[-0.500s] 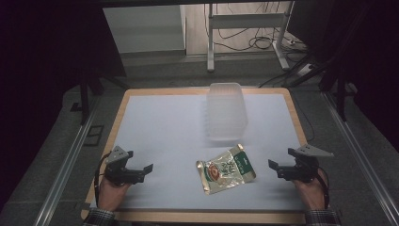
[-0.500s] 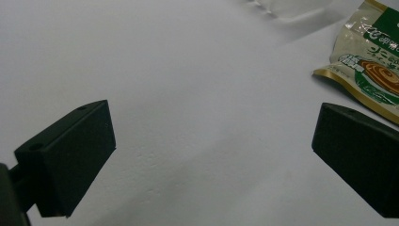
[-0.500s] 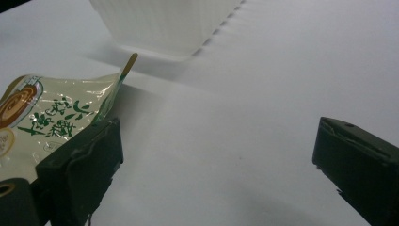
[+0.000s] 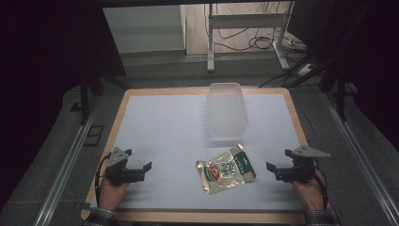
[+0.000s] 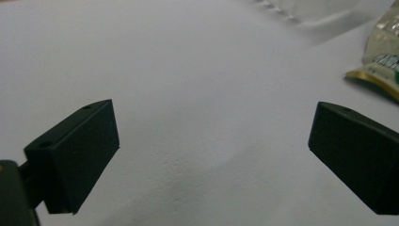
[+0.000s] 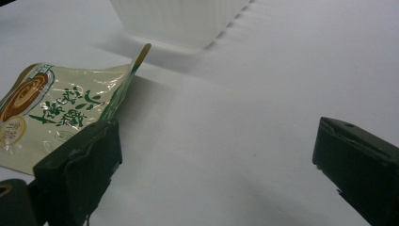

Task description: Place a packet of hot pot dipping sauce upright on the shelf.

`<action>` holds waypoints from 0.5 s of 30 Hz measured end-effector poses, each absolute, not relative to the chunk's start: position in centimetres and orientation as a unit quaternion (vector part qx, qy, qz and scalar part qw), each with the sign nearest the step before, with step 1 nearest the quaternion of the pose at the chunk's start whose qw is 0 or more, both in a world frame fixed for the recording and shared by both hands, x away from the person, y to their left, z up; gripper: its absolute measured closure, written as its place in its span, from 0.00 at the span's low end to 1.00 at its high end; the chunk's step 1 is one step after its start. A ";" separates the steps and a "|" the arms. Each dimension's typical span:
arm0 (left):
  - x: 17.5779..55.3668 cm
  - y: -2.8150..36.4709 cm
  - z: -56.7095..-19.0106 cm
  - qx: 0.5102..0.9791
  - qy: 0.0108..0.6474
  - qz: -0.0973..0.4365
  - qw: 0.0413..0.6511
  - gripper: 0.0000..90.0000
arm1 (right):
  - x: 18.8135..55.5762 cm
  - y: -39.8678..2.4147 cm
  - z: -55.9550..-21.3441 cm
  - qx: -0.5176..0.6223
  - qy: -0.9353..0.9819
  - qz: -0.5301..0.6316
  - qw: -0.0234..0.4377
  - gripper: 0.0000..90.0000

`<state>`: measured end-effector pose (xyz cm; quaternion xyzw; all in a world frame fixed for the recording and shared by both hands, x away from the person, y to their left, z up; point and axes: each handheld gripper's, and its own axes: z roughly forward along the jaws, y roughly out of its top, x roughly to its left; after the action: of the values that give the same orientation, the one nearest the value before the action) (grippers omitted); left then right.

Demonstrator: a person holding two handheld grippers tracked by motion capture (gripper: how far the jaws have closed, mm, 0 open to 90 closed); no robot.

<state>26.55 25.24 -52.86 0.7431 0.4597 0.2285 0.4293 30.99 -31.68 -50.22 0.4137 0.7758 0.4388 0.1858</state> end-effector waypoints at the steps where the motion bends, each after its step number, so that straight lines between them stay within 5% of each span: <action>1: 26.6 25.1 -52.9 0.746 0.462 0.228 0.422 0.05 | 31.0 -31.7 -50.3 0.414 0.776 0.439 0.185 0.02; 15: 27.0 24.2 -52.6 0.764 0.447 0.188 0.426 0.11 | 31.0 -31.4 -50.0 0.416 0.775 0.441 0.177 0.03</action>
<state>27.02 24.20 -52.64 0.7638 0.4466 0.1879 0.4264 30.98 -31.39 -49.99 0.4164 0.7752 0.4409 0.1769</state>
